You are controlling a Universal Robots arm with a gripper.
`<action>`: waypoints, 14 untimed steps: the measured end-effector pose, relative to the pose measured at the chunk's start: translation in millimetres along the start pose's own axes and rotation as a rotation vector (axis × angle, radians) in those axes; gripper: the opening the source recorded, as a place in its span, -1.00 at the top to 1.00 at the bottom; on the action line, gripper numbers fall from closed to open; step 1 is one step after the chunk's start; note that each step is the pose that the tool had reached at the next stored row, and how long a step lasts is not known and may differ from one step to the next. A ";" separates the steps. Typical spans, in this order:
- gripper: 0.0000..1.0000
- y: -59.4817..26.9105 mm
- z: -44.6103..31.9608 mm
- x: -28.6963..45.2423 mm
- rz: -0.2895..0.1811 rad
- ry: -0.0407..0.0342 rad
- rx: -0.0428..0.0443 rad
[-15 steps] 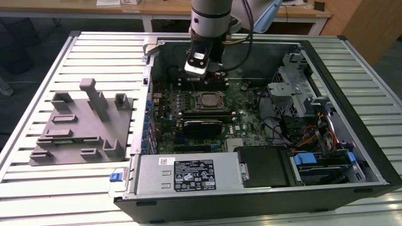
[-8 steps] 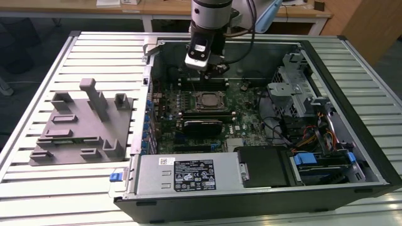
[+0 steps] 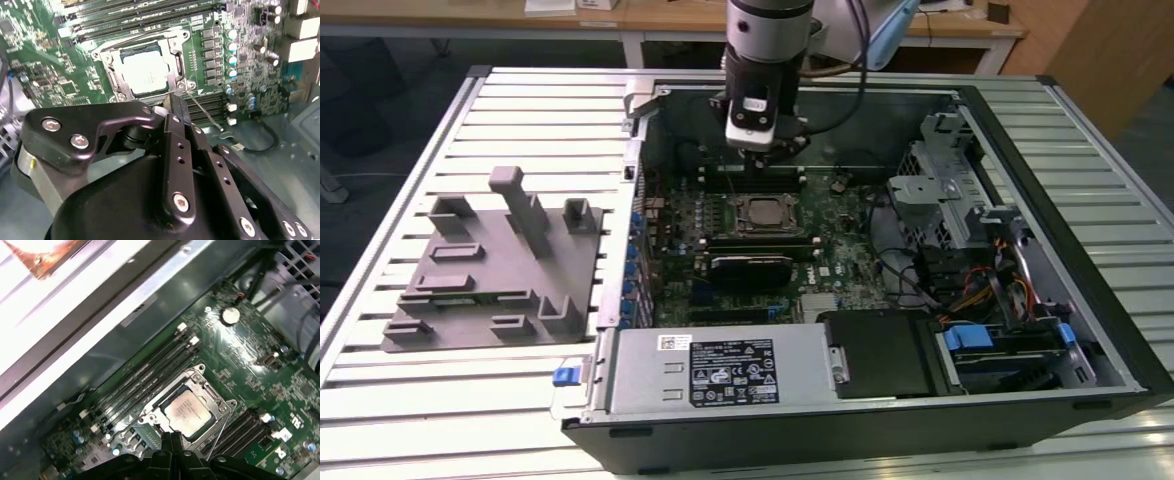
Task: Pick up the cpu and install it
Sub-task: 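Install the first cpu locking lever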
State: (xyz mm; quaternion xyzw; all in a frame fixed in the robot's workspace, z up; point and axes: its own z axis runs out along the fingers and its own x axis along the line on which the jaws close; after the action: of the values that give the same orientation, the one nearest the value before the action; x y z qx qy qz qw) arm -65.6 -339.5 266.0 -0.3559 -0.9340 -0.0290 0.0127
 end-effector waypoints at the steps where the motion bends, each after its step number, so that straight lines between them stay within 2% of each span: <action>1: 0.77 0.0 0.1 0.0 -0.017 0.0008 0.0008; 14: 0.77 0.0 1.1 0.0 -0.253 0.0115 0.0112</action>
State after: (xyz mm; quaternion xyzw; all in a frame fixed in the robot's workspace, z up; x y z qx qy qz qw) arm -65.6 -339.5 264.9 -0.2350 -0.9715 -0.0272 0.0163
